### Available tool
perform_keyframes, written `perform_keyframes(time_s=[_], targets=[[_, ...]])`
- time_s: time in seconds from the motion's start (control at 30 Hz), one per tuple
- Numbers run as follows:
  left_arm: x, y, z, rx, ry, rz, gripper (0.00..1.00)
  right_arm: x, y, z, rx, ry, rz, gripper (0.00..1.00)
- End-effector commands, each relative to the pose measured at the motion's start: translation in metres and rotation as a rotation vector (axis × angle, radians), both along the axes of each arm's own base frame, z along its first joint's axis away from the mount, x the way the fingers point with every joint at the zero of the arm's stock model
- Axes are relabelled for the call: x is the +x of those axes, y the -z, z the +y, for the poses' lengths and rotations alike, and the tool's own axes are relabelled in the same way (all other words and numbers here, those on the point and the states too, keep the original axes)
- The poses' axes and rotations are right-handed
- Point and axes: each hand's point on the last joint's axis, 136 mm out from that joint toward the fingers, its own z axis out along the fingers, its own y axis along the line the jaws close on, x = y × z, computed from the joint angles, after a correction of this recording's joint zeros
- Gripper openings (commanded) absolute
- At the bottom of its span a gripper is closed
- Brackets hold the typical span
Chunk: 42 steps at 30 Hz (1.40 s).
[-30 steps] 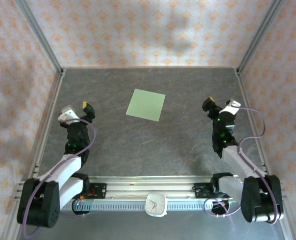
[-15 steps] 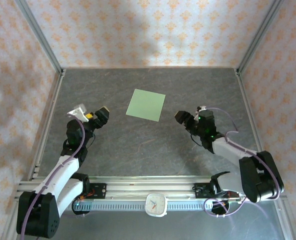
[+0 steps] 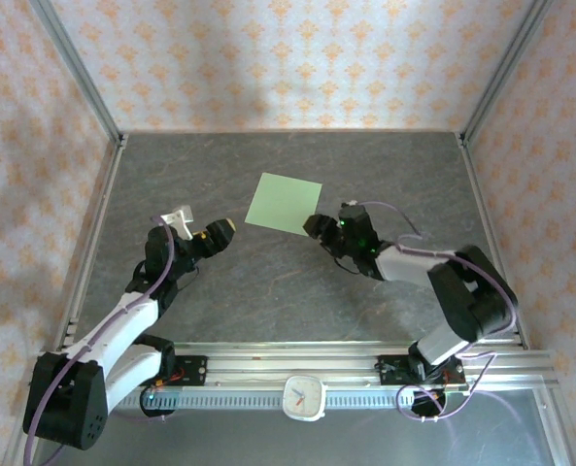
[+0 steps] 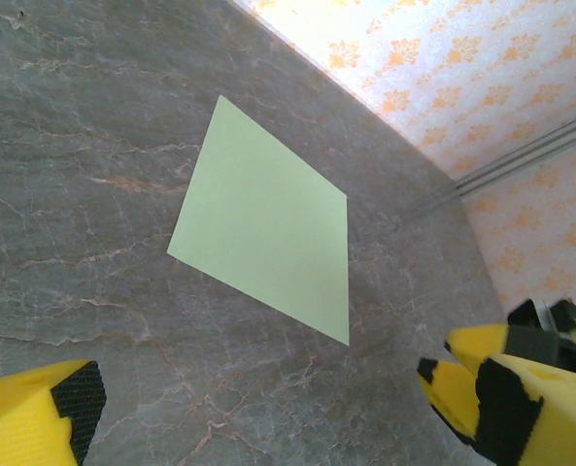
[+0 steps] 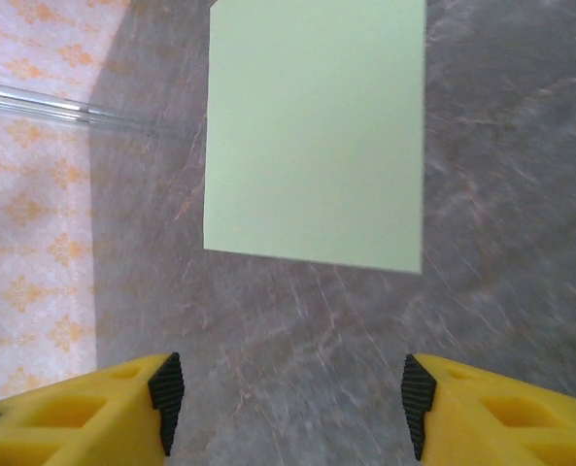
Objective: Fold a paper plane with a square sheet of paper (pick it up from the middle)
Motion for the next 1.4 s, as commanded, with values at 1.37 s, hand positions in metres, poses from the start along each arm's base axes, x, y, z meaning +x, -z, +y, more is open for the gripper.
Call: perform_keyframes(time_s=[1.37], targets=[[-0.015,0.003,-0.035,0.031,0.131,0.120,0.99,-0.056,0.079,0.013,-0.324,-0.180,0.232,0.57]])
